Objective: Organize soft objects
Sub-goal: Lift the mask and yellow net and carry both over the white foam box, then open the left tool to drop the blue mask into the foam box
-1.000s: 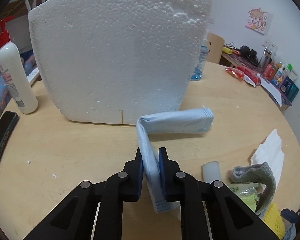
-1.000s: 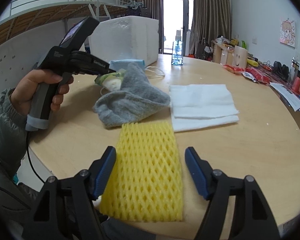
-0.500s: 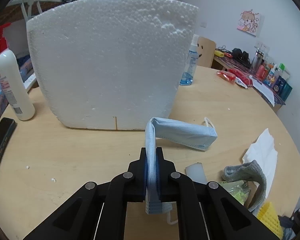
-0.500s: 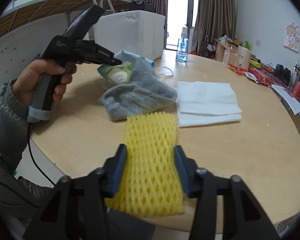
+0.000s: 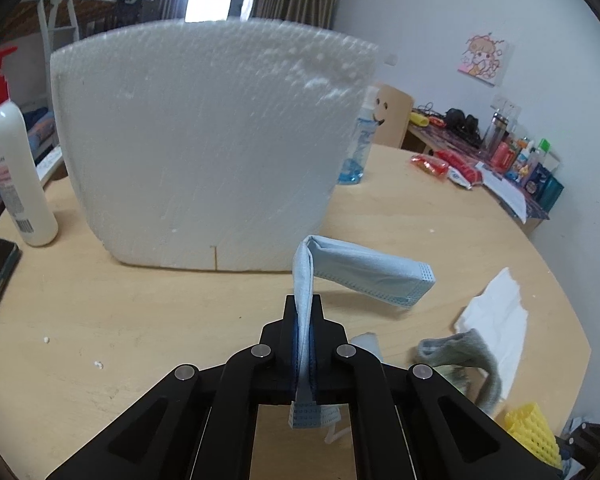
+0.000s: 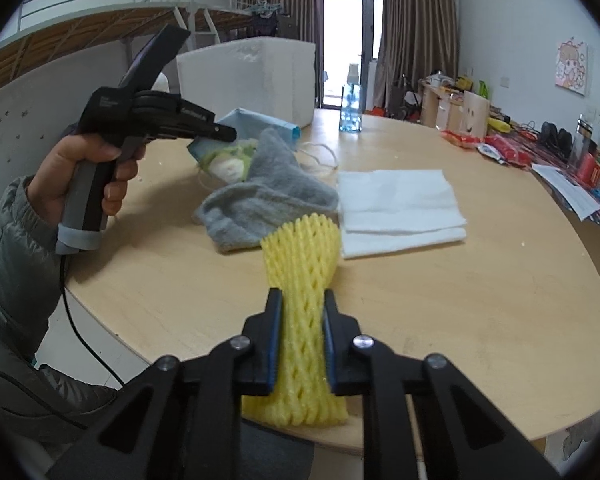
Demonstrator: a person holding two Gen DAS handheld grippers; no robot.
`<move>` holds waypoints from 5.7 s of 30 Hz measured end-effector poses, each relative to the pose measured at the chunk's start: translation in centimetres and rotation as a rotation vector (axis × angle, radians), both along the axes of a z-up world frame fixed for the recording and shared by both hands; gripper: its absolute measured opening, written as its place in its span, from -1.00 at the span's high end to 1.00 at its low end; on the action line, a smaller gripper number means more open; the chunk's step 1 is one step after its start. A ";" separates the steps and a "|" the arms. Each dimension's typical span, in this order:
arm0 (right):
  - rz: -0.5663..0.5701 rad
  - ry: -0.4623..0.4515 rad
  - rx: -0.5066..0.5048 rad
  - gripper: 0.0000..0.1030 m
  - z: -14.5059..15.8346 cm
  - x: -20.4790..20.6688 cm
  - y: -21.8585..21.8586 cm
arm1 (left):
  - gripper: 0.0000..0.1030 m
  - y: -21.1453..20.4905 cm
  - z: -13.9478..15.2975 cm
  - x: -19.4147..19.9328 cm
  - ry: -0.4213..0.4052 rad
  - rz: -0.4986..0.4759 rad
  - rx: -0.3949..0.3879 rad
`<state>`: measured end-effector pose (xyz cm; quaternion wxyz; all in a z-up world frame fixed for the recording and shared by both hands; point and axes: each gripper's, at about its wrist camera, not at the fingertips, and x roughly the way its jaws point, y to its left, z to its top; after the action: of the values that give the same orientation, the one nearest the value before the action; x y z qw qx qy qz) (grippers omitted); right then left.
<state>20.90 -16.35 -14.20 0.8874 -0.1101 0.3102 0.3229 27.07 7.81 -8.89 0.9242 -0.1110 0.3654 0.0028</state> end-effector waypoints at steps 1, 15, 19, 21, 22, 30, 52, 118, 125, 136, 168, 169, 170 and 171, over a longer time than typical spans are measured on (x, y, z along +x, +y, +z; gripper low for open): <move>-0.002 -0.006 0.004 0.59 0.2 -0.1 0.0 | 0.93 -0.1 0.2 -0.1 -0.005 -0.001 0.000; -0.057 -0.098 0.084 0.59 2.6 -0.8 -1.5 | 0.93 -0.1 5.2 -4.9 -0.160 -0.007 0.053; -0.083 -0.104 0.123 0.59 3.3 -0.5 -1.9 | 0.93 -0.2 6.5 -6.1 -0.203 -0.001 0.073; -0.092 -0.113 0.134 0.59 3.6 -0.5 -2.0 | 0.93 -0.1 7.2 -6.8 -0.225 0.003 0.079; -0.093 -0.117 0.141 0.59 3.7 -0.4 -2.1 | 0.93 -0.1 7.5 -7.2 -0.239 0.005 0.084; -0.103 -0.171 0.199 0.59 5.1 -0.8 -2.1 | 0.93 0.1 10.0 -10.8 -0.347 0.018 0.123; 0.053 -0.253 0.317 0.58 8.8 -1.6 2.4 | 0.92 1.3 11.9 -18.6 -0.518 0.169 0.266; 0.106 -0.252 0.218 0.58 16.0 8.1 13.4 | 0.92 7.6 14.2 -7.4 -0.415 0.172 0.231; 0.103 -0.240 0.197 0.58 16.1 10.1 14.4 | 0.92 8.0 14.6 -4.9 -0.399 0.165 0.235; 0.123 -0.236 0.174 0.58 16.6 13.1 16.1 | 0.92 9.1 14.5 -0.8 -0.367 0.169 0.239; 0.032 -0.216 0.154 0.58 16.8 16.7 14.3 | 0.92 7.9 12.7 7.8 -0.252 0.093 0.226; 0.030 -0.217 0.153 0.58 16.8 16.7 14.3 | 0.92 7.9 12.7 7.9 -0.247 0.097 0.227; 0.030 -0.217 0.153 0.58 16.8 16.7 14.2 | 0.92 8.0 12.6 8.1 -0.243 0.098 0.225; 0.030 -0.217 0.152 0.58 16.8 16.8 14.2 | 0.89 7.9 12.6 8.2 -0.241 0.096 0.228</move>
<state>37.70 -2.19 2.64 0.9165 -0.0815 0.1856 0.3448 35.23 15.67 3.72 0.9668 -0.0221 0.2435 0.0749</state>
